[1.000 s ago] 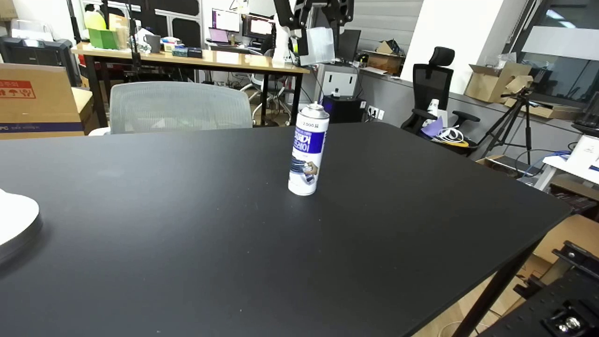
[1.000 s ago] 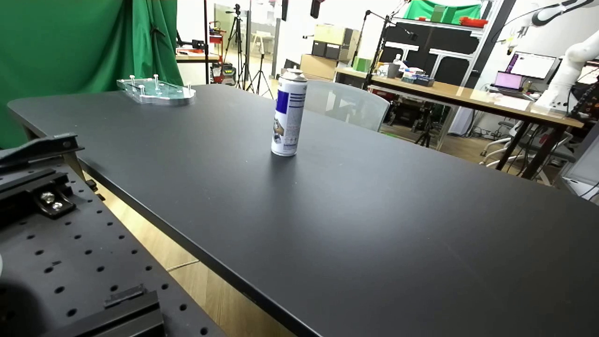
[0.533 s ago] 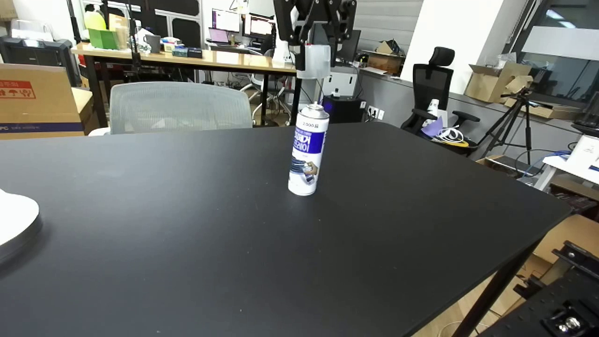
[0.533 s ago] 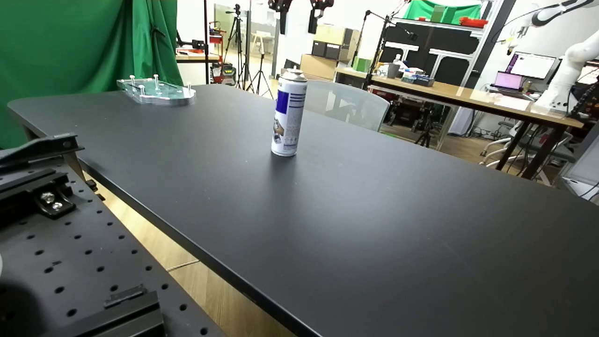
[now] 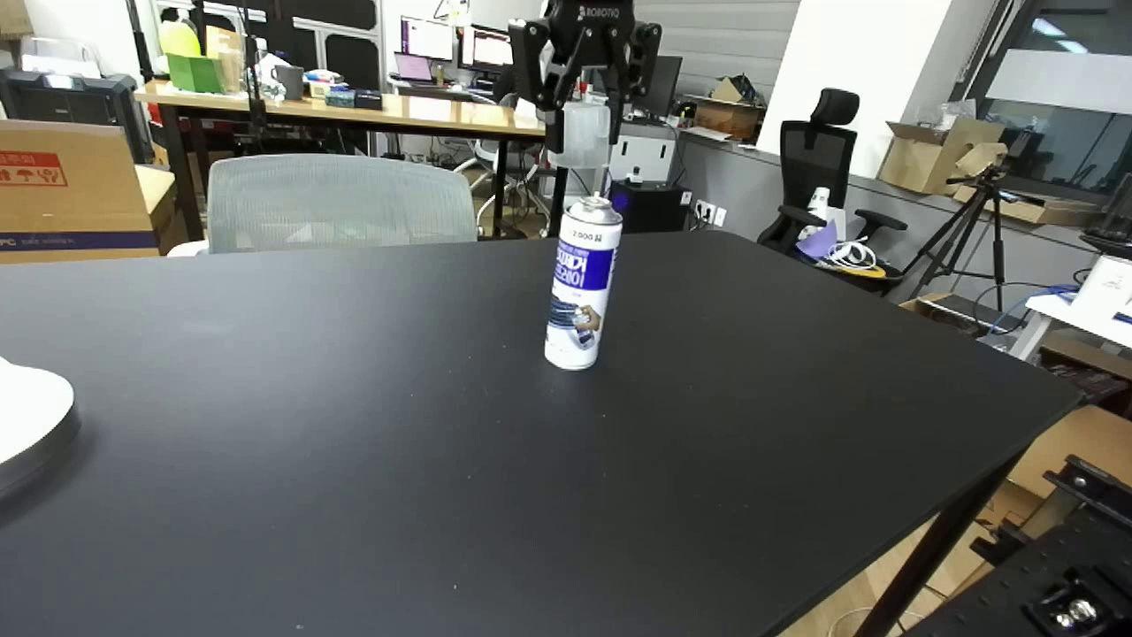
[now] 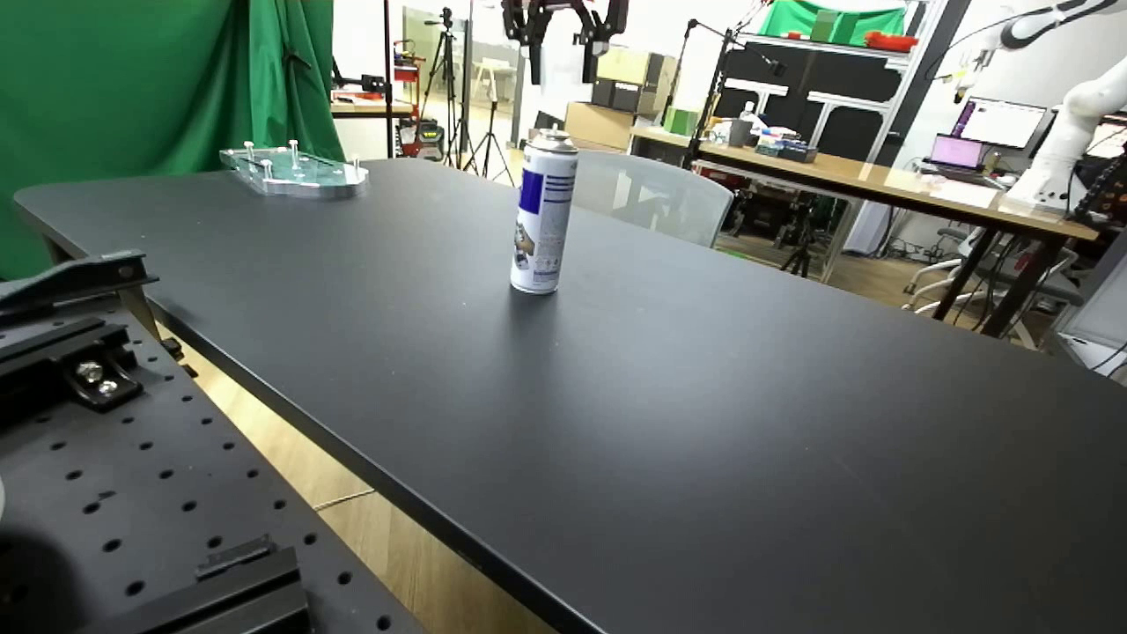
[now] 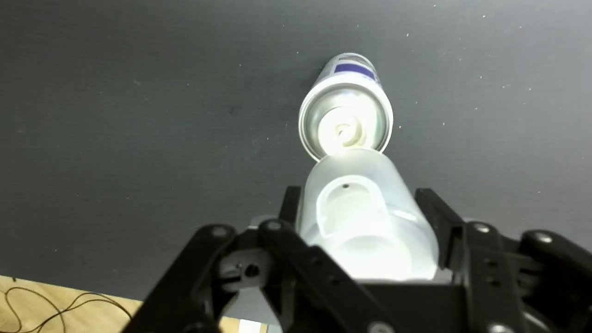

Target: Put the lid on the spray can

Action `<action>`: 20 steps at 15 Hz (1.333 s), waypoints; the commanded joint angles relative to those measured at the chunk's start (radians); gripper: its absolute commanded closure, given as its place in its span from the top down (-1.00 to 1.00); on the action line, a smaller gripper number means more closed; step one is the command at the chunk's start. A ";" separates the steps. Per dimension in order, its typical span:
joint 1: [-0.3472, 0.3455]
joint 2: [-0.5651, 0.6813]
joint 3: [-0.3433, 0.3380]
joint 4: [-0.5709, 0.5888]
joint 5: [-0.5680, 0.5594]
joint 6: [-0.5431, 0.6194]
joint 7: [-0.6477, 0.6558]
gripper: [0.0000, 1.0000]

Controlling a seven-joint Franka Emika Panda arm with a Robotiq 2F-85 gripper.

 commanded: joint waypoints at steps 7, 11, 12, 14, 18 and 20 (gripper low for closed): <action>-0.014 -0.061 0.000 -0.094 -0.002 0.035 0.073 -0.23; -0.019 -0.084 0.003 -0.115 0.008 0.023 0.075 -0.23; -0.020 -0.088 0.003 -0.122 0.012 0.023 0.076 -0.23; -0.024 -0.095 0.003 -0.137 0.018 0.027 0.081 -0.23; -0.033 -0.093 0.001 -0.156 0.030 0.037 0.089 -0.23; -0.037 -0.085 0.001 -0.161 0.040 0.048 0.097 -0.23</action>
